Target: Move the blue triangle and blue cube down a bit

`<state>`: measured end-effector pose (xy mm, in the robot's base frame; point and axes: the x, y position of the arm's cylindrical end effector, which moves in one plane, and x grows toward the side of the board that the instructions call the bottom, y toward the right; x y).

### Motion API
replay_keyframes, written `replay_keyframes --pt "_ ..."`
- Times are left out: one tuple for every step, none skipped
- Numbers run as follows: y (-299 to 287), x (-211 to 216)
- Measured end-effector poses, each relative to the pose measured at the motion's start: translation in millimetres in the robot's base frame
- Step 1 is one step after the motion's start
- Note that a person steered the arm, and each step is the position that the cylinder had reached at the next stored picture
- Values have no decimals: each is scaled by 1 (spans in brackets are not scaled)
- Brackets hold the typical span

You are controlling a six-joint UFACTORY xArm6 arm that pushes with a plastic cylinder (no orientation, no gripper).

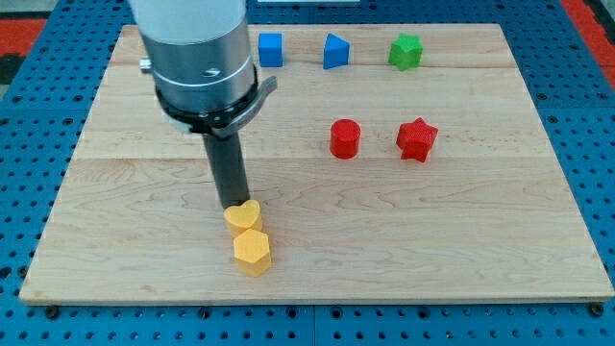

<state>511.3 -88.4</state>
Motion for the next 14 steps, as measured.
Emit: replay_keyframes --pt "0 2" --pt "6 7" --pt "-2 -11" --pt "-15 -86" --pt "32 -145" --pt "118 -194" --pt "144 -234" --pt "156 -269" --pt "99 -290" --pt "51 -290" --pt "37 -288" --pt "35 -269" --pt "25 -232" --pt "8 -237"
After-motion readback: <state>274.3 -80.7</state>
